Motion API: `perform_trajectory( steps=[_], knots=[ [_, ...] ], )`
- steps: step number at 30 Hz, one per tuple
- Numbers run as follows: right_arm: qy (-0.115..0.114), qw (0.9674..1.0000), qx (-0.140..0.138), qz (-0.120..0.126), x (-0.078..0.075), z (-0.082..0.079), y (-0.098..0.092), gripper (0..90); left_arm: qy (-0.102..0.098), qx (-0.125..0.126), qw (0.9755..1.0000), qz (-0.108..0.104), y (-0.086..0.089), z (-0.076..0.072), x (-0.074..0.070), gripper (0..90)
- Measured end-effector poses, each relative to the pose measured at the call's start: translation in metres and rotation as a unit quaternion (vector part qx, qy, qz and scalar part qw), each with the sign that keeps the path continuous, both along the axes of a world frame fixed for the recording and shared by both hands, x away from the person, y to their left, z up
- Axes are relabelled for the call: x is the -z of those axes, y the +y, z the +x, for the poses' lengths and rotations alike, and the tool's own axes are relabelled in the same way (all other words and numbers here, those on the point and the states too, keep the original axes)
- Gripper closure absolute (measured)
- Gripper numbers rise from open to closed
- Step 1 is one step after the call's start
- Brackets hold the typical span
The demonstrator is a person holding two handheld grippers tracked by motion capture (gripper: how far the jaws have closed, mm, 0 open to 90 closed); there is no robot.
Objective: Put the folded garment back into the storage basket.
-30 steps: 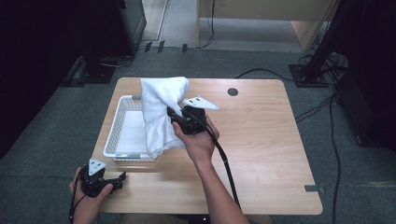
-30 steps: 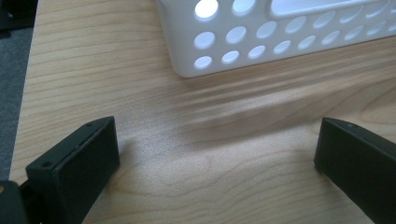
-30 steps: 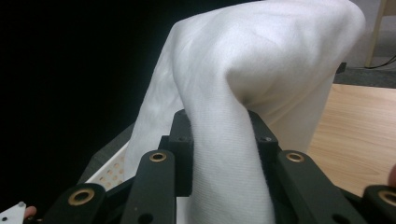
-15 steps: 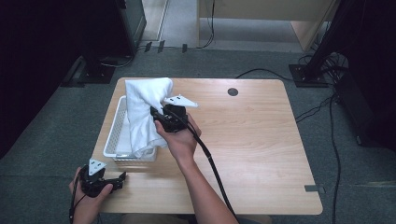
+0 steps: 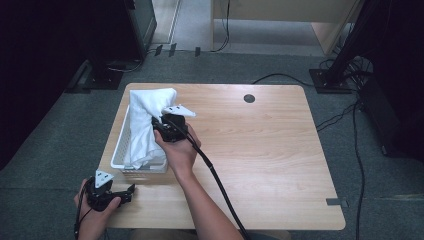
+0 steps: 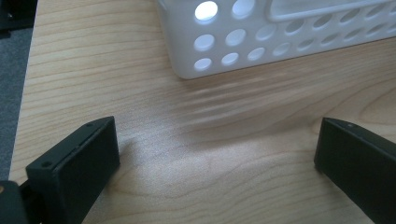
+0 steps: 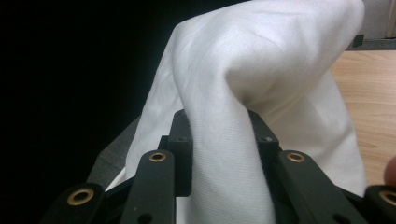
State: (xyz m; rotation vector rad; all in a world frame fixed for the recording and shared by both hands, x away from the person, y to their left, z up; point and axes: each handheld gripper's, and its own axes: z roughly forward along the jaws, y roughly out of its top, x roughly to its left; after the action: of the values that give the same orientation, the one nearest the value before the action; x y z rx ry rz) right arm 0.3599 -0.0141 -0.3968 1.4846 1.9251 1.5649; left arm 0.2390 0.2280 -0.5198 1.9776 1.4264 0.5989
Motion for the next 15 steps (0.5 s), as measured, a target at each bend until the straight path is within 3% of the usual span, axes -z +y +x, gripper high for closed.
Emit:
perform_trajectory(
  steps=[15],
  knots=[
    [0.024,0.9974,0.046,-0.051,0.027,0.009,0.034,69.3,0.0,0.0,1.0,0.0,0.0,0.0,0.0,0.0]
  ],
)
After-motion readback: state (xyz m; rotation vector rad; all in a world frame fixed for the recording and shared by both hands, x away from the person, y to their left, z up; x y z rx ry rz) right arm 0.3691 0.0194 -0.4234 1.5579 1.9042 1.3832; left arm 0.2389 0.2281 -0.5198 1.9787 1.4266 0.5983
